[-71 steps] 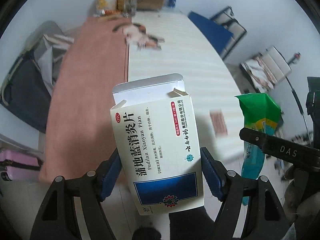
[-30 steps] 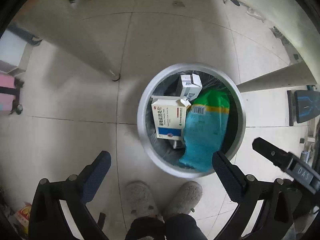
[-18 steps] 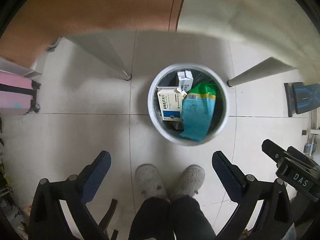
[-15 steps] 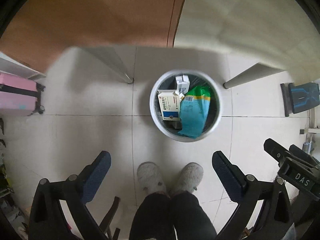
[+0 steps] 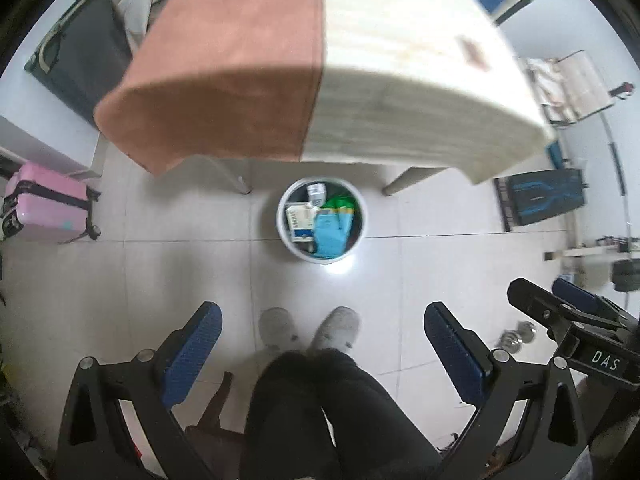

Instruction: Collect trash

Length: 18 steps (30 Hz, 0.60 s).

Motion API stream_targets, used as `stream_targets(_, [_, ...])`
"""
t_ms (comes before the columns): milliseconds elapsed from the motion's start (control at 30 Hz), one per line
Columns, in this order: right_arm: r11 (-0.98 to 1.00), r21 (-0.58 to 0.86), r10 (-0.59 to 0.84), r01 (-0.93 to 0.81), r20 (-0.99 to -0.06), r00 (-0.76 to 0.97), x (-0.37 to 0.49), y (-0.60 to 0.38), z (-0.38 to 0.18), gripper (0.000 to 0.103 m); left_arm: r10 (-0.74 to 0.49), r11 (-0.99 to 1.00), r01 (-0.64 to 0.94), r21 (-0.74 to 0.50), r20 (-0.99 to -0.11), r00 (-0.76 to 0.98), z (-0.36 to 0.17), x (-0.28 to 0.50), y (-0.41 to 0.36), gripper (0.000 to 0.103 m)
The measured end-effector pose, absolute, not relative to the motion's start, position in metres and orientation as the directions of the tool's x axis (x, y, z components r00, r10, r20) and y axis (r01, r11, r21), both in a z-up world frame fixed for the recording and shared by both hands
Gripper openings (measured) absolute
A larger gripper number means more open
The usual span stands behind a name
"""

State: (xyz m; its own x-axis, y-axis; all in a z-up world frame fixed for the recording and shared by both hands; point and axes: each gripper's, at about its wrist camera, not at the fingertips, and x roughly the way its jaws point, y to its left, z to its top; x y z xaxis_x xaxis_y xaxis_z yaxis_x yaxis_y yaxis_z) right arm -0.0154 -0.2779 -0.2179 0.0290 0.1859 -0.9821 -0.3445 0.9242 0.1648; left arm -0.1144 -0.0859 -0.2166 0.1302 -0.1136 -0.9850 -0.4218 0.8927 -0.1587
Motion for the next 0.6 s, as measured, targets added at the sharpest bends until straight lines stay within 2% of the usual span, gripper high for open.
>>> stream_targets(333, [0.884,0.267,0.313,-0.384,-0.948,0.062,-0.052,-0.308,-0.069,0.103,-0.181,0.888,-0.361,-0.285,-0.938,0.295,-0.09,-0.139,-0.095,0.103])
stream_targets(600, [0.845,0.302,0.386,-0.442,-0.915,0.113,-0.077,-0.308,0.017,0.103,-0.187,0.881,-0.339,-0.33,-0.901,0.392,-0.036,-0.149,-0.095,0.103])
